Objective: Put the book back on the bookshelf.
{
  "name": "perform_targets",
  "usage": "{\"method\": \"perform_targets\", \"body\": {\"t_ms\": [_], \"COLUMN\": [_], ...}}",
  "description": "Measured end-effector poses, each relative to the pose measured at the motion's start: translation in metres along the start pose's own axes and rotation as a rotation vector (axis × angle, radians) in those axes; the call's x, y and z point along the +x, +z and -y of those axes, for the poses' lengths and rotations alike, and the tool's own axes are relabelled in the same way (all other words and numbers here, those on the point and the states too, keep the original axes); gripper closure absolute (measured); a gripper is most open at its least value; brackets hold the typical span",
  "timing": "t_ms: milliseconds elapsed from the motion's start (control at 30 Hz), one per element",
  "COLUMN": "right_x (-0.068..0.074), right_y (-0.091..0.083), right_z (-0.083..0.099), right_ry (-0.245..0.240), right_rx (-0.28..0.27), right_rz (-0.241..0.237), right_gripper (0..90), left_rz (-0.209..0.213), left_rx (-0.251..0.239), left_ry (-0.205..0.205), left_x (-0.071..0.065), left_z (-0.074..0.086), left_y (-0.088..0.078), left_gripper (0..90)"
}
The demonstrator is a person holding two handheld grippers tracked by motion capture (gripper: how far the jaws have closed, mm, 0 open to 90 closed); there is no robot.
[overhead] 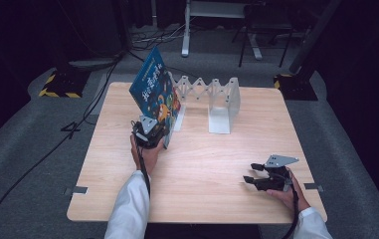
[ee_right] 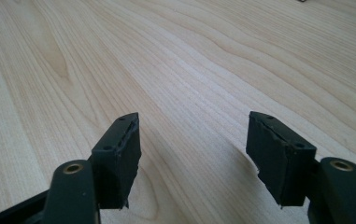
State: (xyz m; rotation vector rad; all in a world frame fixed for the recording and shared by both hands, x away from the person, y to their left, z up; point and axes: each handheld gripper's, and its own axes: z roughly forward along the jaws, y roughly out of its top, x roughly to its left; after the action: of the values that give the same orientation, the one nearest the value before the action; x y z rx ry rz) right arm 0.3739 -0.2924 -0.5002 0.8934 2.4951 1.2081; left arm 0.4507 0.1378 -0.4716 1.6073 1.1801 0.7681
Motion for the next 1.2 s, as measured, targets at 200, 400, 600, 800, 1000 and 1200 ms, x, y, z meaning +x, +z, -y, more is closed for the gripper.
{"method": "perform_targets", "body": {"t_ms": [200, 400, 600, 800, 1000, 1200], "right_x": [0.000, 0.000, 0.001, 0.001, 0.000, 0.000], "right_y": [0.000, 0.000, 0.000, 0.001, 0.000, -0.001], "right_z": [0.000, 0.000, 0.000, 0.000, 0.000, 0.000], "right_ry": [-0.002, -0.002, -0.003, -0.003, -0.001, -0.001], "right_rx": [0.002, 0.003, 0.002, 0.003, 0.003, -0.005], "right_rz": [-0.001, -0.001, 0.001, 0.003, 0.003, 0.002], "right_gripper": [36.0, 35.8, 35.8, 35.8, 35.8, 35.8], "left_rz": [0.013, 0.023, 0.019, 0.016, 0.019, 0.043], "left_rx": [0.025, 0.044, 0.050, 0.037, 0.032, 0.051], "left_ry": [0.007, 0.023, 0.040, 0.062, 0.062, 0.095], "left_x": [-0.006, -0.009, -0.007, -0.004, -0.003, 0.000], "left_z": [0.007, 0.010, 0.008, 0.002, -0.001, -0.006], "left_y": [0.005, 0.005, -0.001, -0.009, -0.012, -0.019], "left_gripper": [71.9, 69.1, 66.8, 67.2, 65.1, 63.2]}}
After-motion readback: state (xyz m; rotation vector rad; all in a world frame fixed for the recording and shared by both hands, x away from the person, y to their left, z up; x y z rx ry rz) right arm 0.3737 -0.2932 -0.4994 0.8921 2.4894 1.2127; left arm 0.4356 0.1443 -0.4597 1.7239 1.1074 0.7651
